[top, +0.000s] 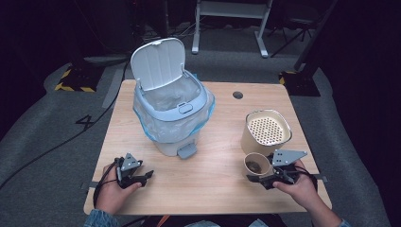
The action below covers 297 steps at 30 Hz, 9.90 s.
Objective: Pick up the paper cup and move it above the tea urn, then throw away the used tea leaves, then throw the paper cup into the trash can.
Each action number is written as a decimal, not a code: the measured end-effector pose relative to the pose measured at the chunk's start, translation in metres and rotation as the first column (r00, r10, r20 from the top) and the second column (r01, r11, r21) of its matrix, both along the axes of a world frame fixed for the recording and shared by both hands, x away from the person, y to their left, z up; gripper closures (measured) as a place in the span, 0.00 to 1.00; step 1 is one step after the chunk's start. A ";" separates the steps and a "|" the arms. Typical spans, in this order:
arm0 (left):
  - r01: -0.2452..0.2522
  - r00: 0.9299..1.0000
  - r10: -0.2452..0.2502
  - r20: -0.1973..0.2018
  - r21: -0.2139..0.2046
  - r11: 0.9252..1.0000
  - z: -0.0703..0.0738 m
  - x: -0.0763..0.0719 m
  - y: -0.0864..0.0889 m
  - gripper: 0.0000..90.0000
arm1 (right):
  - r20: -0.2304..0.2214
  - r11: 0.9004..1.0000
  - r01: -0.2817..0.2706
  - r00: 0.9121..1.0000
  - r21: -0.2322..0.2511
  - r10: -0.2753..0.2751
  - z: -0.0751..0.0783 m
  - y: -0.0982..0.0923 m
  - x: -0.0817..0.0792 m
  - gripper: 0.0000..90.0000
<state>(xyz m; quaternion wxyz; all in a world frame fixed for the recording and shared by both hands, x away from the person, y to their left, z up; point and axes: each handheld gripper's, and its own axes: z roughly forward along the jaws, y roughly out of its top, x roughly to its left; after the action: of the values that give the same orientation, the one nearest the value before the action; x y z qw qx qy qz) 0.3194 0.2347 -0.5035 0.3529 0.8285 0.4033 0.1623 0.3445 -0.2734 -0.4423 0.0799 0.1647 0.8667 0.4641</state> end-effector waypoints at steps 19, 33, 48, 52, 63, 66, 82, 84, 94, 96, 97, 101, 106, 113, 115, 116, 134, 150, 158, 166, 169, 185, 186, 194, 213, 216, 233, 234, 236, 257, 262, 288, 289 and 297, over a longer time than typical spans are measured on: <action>0.003 1.000 -0.003 0.000 0.002 1.000 0.000 0.000 0.000 0.43 | -0.003 0.998 0.063 0.998 0.029 -0.063 0.066 -0.021 0.019 0.36; 0.004 1.000 -0.004 -0.005 -0.002 1.000 0.000 -0.001 0.000 0.43 | 0.042 0.987 0.158 0.986 0.009 -0.158 0.099 -0.043 0.063 0.36; 0.004 1.000 -0.004 -0.003 0.000 1.000 0.000 -0.001 0.000 0.43 | 0.111 0.963 0.260 0.961 -0.066 -0.252 0.106 -0.057 0.113 0.36; 0.004 1.000 -0.004 -0.006 -0.002 1.000 0.000 -0.001 0.000 0.43 | 0.137 0.960 0.267 0.957 -0.081 -0.255 0.107 -0.057 0.122 0.36; 0.006 1.000 -0.006 -0.001 0.000 1.000 0.000 0.000 0.000 0.43 | 0.196 0.951 0.285 0.946 -0.116 -0.260 0.102 -0.063 0.134 0.36; 0.004 1.000 -0.004 -0.003 -0.002 1.000 0.000 0.001 0.000 0.43 | 0.242 0.947 0.288 0.938 -0.140 -0.250 0.101 -0.065 0.132 0.36; 0.004 1.000 -0.004 -0.001 0.000 1.000 0.000 0.000 0.000 0.43 | 0.572 0.839 0.364 0.816 -0.405 -0.078 0.099 -0.061 0.124 0.38; 0.002 1.000 -0.002 -0.003 0.001 1.000 0.000 0.000 0.000 0.43 | 0.603 0.819 0.371 0.797 -0.437 -0.040 0.100 -0.059 0.123 0.38; 0.004 1.000 -0.004 -0.001 0.002 1.000 0.000 0.000 0.000 0.43 | 0.695 0.669 0.420 0.690 -0.613 0.204 0.093 -0.043 0.115 0.39; 0.004 1.000 -0.004 -0.001 0.000 1.000 0.000 0.000 0.000 0.43 | 0.707 0.615 0.445 0.651 -0.651 0.277 0.091 -0.039 0.112 0.39; 0.004 1.000 -0.004 -0.001 0.000 1.000 0.000 0.000 0.000 0.43 | 0.710 0.593 0.458 0.635 -0.662 0.303 0.090 -0.037 0.110 0.39; 0.004 1.000 -0.004 -0.001 0.001 1.000 0.000 0.000 0.000 0.43 | 0.707 0.489 0.513 0.554 -0.705 0.439 0.084 -0.029 0.103 0.39; 0.004 1.000 -0.004 -0.001 0.001 1.000 0.000 0.000 0.000 0.43 | 0.678 0.387 0.576 0.466 -0.720 0.568 0.081 -0.020 0.098 0.39; 0.003 1.000 -0.003 -0.002 0.002 1.000 0.000 0.000 0.000 0.43 | 0.601 0.281 0.645 0.349 -0.711 0.719 0.078 -0.011 0.091 0.39; 0.003 1.000 -0.003 -0.001 0.003 1.000 0.000 0.000 0.000 0.43 | 0.569 0.251 0.663 0.319 -0.706 0.758 0.076 -0.010 0.090 0.39; 0.003 1.000 -0.003 -0.001 0.002 1.000 0.000 0.000 0.000 0.43 | 0.558 0.241 0.668 0.310 -0.704 0.770 0.076 -0.009 0.090 0.39; 0.003 1.000 -0.003 -0.001 0.003 1.000 0.000 0.000 0.000 0.43 | 0.275 0.042 0.822 0.141 -0.569 0.951 0.064 -0.006 0.075 0.39; 0.004 1.000 -0.004 -0.001 0.002 1.000 0.000 0.000 0.000 0.43 | 0.148 -0.026 0.859 0.117 -0.511 0.982 0.063 -0.001 0.068 0.39; 0.002 1.000 -0.002 -0.003 0.001 1.000 0.000 0.000 0.000 0.43 | 0.165 -0.012 0.866 0.108 -0.499 0.980 0.069 0.001 0.068 0.39; 0.003 1.000 -0.003 -0.003 0.000 1.000 0.000 0.000 0.000 0.43 | 0.344 0.122 0.791 0.117 -0.600 0.931 0.074 -0.001 0.068 0.38; 0.003 1.000 -0.003 -0.001 0.001 1.000 0.000 0.000 0.000 0.43 | 0.430 0.181 0.762 0.138 -0.622 0.892 0.080 -0.004 0.069 0.38; 0.004 1.000 -0.004 -0.001 0.002 1.000 0.000 0.000 0.000 0.43 | 0.797 0.706 0.439 0.522 -0.555 0.302 0.111 -0.036 0.087 0.37; 0.003 1.000 -0.003 -0.001 0.001 1.000 0.000 0.000 0.000 0.43 | 0.795 0.725 0.428 0.544 -0.539 0.270 0.112 -0.038 0.088 0.37; 0.004 1.000 -0.004 -0.001 0.002 1.000 0.000 0.000 0.000 0.43 | 0.538 0.915 0.318 0.831 -0.251 -0.141 0.115 -0.060 0.104 0.37; 0.004 1.000 -0.004 -0.001 0.000 1.000 0.000 0.000 0.000 0.43 | -0.075 0.976 0.208 0.976 0.059 -0.204 0.112 -0.080 0.117 0.36; 0.004 1.000 -0.004 -0.001 0.000 1.000 0.000 0.000 0.000 0.43 | -0.060 0.977 0.206 0.977 0.048 -0.203 0.113 -0.081 0.117 0.36; 0.004 1.000 -0.004 -0.002 0.002 1.000 0.000 0.000 0.000 0.43 | -0.011 0.990 0.142 0.990 0.021 -0.142 0.131 -0.054 0.118 0.36; 0.003 1.000 -0.003 0.000 0.001 1.000 0.000 0.000 0.000 0.42 | -0.005 0.991 0.133 0.991 0.017 -0.133 0.136 -0.048 0.119 0.36; 0.002 1.000 -0.002 0.000 0.002 1.000 0.000 0.000 0.000 0.43 | -0.008 0.993 0.115 0.993 0.022 -0.115 0.141 -0.040 0.120 0.36; 0.003 1.000 -0.003 -0.002 -0.001 1.000 0.000 0.000 0.000 0.42 | 0.053 1.000 -0.017 0.998 0.022 0.016 0.201 0.058 0.145 0.36; 0.002 1.000 -0.002 -0.001 0.000 1.000 0.000 0.000 0.000 0.42 | 0.071 0.999 -0.038 0.997 0.025 0.036 0.210 0.081 0.146 0.35; 0.005 1.000 -0.006 -0.005 -0.007 1.000 0.000 -0.001 0.000 0.42 | 0.038 0.996 -0.089 0.995 0.016 0.088 0.202 0.217 0.163 0.34; 0.006 1.000 -0.006 -0.005 -0.007 1.000 0.000 -0.001 0.000 0.42 | 0.036 0.996 -0.085 0.996 0.005 0.085 0.201 0.220 0.163 0.34; 0.009 1.000 -0.009 -0.005 -0.011 1.000 0.000 -0.001 0.001 0.42 | 0.026 0.995 -0.087 0.996 -0.056 0.088 0.190 0.236 0.165 0.34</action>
<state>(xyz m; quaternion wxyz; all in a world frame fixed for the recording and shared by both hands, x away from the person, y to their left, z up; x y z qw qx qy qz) 0.3183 0.2359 -0.5037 0.3574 0.8286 0.4014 0.1565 0.5098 -0.0378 -0.2525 0.0762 0.1177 0.8843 0.4455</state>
